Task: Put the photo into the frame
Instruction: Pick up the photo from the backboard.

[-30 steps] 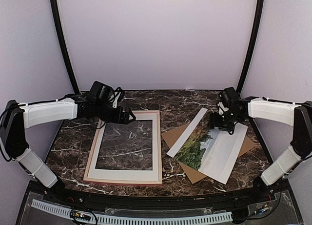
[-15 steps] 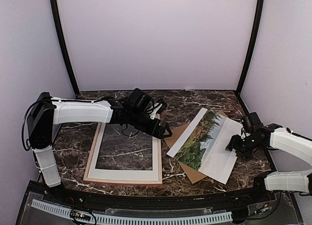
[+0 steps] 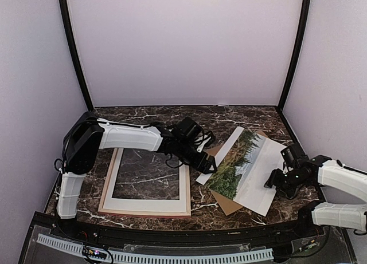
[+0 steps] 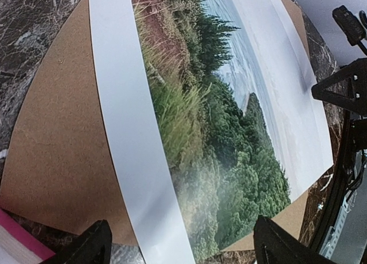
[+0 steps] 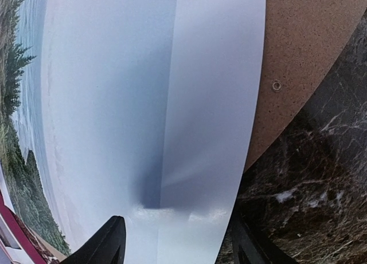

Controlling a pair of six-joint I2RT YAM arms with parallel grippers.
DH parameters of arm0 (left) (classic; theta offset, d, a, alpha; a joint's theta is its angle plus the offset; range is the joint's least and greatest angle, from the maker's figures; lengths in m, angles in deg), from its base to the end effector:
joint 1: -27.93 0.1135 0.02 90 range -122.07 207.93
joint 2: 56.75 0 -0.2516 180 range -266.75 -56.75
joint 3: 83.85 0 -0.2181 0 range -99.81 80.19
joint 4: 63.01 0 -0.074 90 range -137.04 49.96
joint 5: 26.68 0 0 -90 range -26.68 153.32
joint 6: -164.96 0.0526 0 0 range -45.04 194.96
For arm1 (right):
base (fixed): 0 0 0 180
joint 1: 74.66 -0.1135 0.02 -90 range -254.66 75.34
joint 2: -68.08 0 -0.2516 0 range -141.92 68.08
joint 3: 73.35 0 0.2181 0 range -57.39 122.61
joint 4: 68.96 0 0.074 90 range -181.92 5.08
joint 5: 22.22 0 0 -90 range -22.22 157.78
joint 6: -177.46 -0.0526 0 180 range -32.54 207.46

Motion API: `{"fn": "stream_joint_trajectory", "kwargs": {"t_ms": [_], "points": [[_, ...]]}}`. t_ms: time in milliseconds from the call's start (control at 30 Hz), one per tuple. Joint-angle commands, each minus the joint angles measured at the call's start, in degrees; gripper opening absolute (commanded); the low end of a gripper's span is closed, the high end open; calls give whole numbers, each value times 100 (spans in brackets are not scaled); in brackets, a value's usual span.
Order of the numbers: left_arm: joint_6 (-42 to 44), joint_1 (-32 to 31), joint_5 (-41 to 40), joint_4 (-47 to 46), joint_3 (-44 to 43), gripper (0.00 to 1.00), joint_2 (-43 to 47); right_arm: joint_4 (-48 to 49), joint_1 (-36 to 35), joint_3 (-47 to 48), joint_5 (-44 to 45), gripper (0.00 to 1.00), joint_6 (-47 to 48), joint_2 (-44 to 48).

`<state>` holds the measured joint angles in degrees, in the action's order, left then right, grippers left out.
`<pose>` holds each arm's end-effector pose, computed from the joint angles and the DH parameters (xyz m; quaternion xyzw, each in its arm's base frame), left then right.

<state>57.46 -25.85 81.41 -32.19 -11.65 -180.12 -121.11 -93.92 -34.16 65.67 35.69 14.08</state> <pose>0.2551 -0.3759 0.1753 0.3410 0.8532 -0.3324 0.2131 0.1244 0.0455 0.1448 0.2707 0.9416 0.1307 0.1520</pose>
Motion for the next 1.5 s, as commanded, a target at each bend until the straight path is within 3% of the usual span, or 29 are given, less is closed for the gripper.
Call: {"fn": "stream_joint_trajectory", "kwargs": {"t_ms": [0, 567, 900, 1467], "points": [[83, 3, 8, 122, -266, 87, -221, 65, -65, -242, 44, 64, -82, 38], [-58, -45, -10, 70, -134, 76, -483, 222, -55, -127, -236, 49, -149, 965], [-40, -59, -114, 88, -82, 75, -404, 417, -55, -96, -214, 30, -105, 1161], [-21, -54, -138, 47, -8, 75, -377, 832, -51, -20, 67, 23, 73, 733]]}}
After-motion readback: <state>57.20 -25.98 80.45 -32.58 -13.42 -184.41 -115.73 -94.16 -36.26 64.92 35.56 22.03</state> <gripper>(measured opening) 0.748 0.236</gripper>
